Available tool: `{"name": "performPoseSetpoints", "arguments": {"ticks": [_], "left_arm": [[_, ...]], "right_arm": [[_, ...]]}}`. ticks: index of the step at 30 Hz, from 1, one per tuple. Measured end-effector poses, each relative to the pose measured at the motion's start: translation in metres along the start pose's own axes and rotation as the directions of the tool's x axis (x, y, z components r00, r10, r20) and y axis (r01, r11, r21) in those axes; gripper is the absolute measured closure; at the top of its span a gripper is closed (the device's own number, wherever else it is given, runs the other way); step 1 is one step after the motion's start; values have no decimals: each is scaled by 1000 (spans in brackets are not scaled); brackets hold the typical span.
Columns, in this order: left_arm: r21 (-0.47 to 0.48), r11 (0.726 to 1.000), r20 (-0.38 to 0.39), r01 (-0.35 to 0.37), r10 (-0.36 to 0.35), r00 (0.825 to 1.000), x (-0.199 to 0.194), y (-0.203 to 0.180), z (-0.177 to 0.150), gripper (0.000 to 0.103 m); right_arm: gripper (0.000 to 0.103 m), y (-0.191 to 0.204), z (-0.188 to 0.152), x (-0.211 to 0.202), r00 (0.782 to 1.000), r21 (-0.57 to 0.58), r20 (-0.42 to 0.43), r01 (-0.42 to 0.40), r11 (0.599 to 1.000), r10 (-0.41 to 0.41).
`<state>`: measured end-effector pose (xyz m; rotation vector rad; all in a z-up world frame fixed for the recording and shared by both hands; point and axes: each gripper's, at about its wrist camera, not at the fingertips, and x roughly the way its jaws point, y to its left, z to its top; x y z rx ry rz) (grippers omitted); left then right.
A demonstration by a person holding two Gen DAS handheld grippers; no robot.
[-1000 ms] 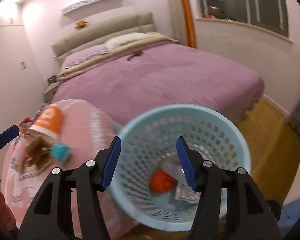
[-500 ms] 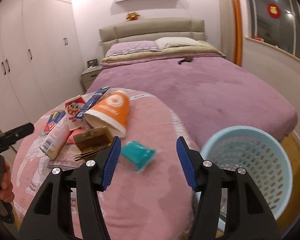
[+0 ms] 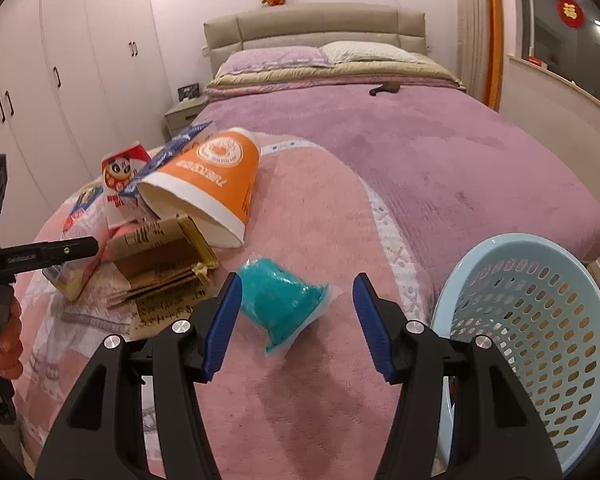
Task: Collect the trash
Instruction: 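Grasp the white spray can with the left gripper, then grasp the teal packet with the right gripper while the left gripper holds the spray can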
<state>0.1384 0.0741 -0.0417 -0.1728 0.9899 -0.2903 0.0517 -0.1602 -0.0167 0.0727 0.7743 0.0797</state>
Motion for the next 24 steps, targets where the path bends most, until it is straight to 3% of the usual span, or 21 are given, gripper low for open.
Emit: {"name": "performPoseSetpoints", "arguments": {"ticks": [1,7,9,16,18,24], "left_arm": [[0,1000,-1,-4,4,1000,1,1,-1,54],[-18,1000,31,14,-13,999,-15,7,-12,55],[-20,1000,37,16,-15,999,-22,5,-17,55],[-27,1000,42,2,-1,999,-52,13,-57,55],[-33,999,34,2,-1,999,-58,15,-67,55],[-14,1000,8,-6,6,1000,-61,13,-79,54]], "right_arm": [[49,1,-1,3,1000,-13,-16,-16,1000,16],[48,11,0,8,999,-74,-30,-21,997,19],[41,12,2,11,999,-76,-33,-32,997,30],[41,16,-1,20,997,-64,-63,-57,996,53],[46,20,-5,12,994,-64,-66,-90,994,86],[47,47,-31,-11,979,-128,-114,-184,975,169]]}}
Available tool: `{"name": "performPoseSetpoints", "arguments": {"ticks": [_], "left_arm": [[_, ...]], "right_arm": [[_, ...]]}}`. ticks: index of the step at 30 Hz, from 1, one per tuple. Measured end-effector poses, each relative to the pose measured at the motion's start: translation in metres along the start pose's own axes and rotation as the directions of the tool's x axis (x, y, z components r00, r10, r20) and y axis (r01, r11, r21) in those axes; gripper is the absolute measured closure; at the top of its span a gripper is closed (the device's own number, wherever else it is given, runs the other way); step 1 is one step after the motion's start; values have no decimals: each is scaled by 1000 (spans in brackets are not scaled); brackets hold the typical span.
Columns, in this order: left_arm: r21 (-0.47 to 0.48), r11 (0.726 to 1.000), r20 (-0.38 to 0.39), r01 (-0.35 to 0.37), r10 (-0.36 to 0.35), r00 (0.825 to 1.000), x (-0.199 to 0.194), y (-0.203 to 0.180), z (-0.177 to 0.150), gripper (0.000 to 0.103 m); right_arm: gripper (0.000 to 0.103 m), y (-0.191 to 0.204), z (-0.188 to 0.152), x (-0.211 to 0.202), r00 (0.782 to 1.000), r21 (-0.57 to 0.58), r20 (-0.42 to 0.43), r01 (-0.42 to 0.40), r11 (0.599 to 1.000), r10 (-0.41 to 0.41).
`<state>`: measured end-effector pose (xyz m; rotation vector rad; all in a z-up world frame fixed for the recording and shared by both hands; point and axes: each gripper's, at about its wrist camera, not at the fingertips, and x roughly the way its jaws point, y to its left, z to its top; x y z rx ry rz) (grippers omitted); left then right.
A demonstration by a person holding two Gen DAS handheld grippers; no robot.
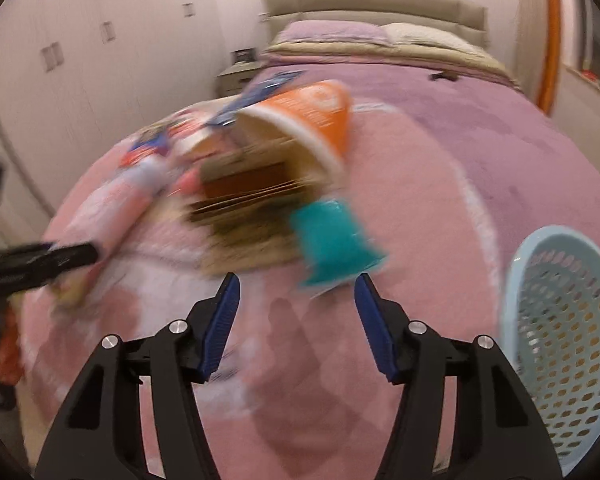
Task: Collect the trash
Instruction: 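Grasp the teal packet with the right gripper while the left gripper holds the spray can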
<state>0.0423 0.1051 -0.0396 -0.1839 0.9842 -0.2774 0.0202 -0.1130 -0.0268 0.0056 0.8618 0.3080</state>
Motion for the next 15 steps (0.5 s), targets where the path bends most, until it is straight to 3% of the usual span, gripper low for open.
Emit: {"name": "performPoseSetpoints", "arguments": {"ticks": [2,8,10,15], "left_arm": [[-2,1000,-1,5,-5,1000,0,0,-2,55],[-8,1000,32,-11,12,999,3,-3,8,51],[-10,1000,29,-23,23,999,7,-4,11,45],[-13,999,14,-52,53,999,19,-5,12,47]], "right_arm": [[47,7,-8,-10,1000,-19,19,6,1000,-6],[46,-17,6,-15,986,27,77,148,989,-149],[39,-26,14,-7,986,26,73,150,988,-152],[38,-28,19,16,990,-4,22,137,991,-136]]}}
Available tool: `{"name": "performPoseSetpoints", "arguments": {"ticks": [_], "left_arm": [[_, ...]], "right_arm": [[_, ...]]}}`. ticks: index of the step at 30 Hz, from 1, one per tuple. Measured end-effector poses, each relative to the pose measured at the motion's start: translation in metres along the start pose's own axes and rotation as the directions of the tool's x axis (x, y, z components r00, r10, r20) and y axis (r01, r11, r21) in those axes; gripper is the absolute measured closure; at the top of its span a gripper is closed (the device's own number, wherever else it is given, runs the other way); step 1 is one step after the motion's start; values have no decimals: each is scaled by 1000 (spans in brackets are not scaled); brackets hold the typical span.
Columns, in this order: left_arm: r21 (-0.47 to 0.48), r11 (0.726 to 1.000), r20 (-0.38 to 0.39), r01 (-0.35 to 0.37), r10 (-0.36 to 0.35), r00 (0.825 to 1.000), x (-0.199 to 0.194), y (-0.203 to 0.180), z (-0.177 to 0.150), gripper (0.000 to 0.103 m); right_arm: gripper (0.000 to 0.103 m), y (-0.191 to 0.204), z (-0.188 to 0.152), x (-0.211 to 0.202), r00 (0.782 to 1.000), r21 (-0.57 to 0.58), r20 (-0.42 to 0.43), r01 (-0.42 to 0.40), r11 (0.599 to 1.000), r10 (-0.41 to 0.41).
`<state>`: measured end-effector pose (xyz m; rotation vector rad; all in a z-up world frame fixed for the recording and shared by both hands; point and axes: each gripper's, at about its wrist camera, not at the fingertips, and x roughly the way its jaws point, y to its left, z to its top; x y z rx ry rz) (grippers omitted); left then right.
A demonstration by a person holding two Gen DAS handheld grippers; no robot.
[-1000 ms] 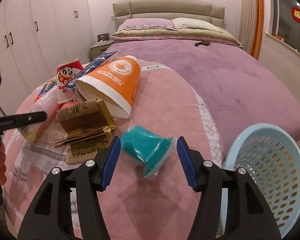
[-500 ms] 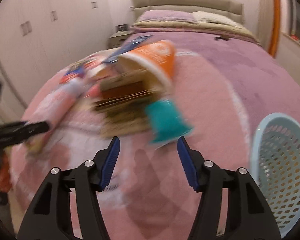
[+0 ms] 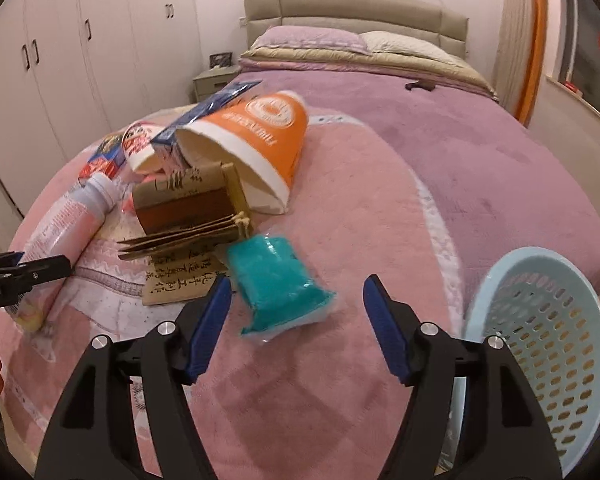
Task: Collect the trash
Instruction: 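Grasp the teal packet with the right gripper while the left gripper holds the spray can, then drop the teal packet and spray can into the blue basket with both grippers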
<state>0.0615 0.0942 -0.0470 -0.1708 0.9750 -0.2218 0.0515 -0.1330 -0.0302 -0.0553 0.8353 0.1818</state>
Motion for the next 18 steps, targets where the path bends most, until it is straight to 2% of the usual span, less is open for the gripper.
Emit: {"name": "performPoseSetpoints", "arguments": {"ticks": [1,3,5,7,10,14,18], "left_arm": [[17,1000,2,-17,17,1000,1,-3,0,48],[38,998,7,-46,45,999,0,-6,-1,55],[40,998,15,-46,45,999,-1,-6,-2,56],[30,999,25,-32,32,999,-4,-6,-4,56],[15,1000,66,3,-4,998,-16,-5,-8,56],[19,1000,120,18,-21,993,-33,-12,-9,56],[29,997,178,67,-71,981,-54,-26,-7,56]], "right_arm": [[38,3,0,4,1000,-6,-6,0,1000,0],[38,6,1,8,1000,-14,-9,1,1000,-1],[38,9,6,12,1000,-22,-10,6,1000,-6],[55,11,7,10,1000,-28,-2,21,999,-21],[62,13,6,7,1000,-34,6,-20,999,20],[64,16,-3,-9,999,-6,26,-42,999,42],[65,12,-8,-31,998,25,56,-33,999,31]]}}
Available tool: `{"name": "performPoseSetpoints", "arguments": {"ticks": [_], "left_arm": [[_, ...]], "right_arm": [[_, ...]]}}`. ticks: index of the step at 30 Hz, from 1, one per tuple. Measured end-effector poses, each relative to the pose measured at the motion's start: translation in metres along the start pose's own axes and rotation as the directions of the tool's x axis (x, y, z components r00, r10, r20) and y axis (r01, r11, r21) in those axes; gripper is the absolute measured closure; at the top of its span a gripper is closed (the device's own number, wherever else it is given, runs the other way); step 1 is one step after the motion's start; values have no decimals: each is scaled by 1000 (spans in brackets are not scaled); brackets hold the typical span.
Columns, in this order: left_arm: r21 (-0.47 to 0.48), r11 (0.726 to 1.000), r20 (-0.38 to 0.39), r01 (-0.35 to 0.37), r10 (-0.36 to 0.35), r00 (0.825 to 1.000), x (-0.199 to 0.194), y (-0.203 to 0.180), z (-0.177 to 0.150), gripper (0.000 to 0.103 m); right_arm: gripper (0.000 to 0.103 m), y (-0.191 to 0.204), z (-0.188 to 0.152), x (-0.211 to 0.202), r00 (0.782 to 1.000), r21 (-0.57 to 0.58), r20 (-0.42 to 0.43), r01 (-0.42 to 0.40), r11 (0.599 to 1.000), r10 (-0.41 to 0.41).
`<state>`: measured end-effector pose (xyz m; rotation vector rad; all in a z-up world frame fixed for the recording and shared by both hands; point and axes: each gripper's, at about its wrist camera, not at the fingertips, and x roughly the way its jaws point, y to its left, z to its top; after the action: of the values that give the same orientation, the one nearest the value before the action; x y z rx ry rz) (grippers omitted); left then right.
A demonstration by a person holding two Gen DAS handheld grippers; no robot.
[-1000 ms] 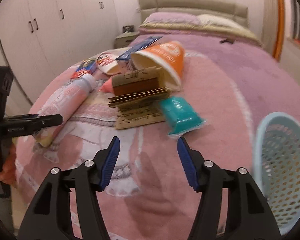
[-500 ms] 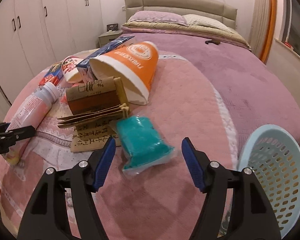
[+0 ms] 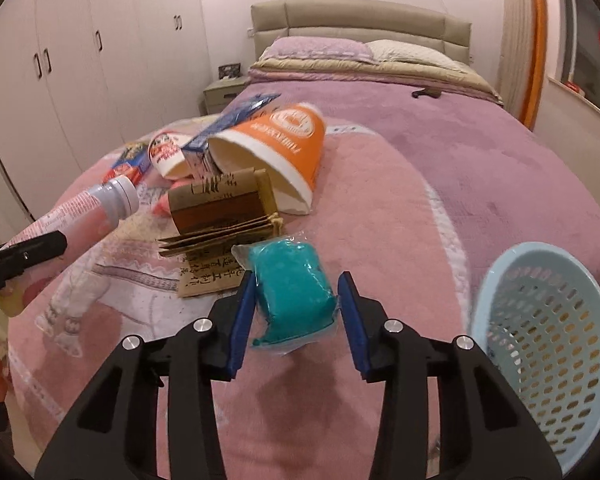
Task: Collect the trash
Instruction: 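Drop the teal packet and spray can into the blue basket with both grippers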
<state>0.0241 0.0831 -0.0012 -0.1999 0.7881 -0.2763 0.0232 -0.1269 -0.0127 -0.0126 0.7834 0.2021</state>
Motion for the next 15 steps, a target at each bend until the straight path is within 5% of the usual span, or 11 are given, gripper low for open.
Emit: {"name": "performPoseSetpoints", "arguments": {"ticks": [6,15], "left_arm": [[44,996,50,72,-74,996,-16,-34,10,56],[137,968,79,209,-221,972,-3,-116,25,56]], "right_arm": [[65,-16,2,-38,997,48,68,30,998,-33],[65,-77,-2,-99,966,182,164,169,969,-199]]}}
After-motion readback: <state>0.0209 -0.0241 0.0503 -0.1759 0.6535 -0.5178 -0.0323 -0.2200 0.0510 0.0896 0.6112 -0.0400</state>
